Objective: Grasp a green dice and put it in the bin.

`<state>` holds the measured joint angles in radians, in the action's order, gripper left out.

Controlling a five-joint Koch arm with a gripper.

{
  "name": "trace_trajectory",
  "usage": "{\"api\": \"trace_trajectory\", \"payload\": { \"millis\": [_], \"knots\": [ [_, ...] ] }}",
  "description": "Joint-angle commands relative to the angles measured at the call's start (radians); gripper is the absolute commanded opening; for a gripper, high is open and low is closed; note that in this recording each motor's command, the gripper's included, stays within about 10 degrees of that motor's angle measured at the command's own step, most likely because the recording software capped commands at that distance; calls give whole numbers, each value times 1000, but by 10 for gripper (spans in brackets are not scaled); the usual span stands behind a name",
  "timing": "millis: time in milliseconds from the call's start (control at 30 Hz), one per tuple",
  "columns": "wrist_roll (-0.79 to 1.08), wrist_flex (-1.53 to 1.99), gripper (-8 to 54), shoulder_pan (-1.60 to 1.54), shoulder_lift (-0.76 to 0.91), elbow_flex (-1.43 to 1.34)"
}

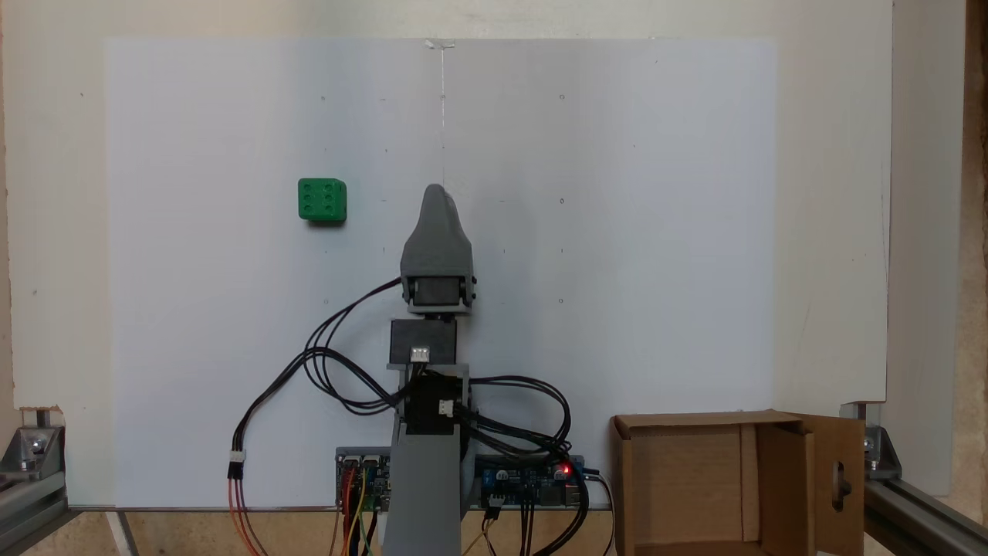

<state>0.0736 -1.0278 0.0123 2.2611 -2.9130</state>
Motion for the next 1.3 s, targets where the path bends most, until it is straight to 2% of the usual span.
{"api": "trace_trajectory", "payload": {
  "millis": [0, 400, 567, 900, 1067, 1267],
  "knots": [
    [-32, 158, 438, 2, 101, 161],
    [-55, 958, 432, -92, 101, 462],
    [-149, 1314, 431, -77, 100, 675],
    [-324, 1942, 432, -104, -170, 1204],
    [-405, 2245, 434, -198, -249, 1278],
    [-494, 2252, 432, -281, -308, 1327]
  ]
}}
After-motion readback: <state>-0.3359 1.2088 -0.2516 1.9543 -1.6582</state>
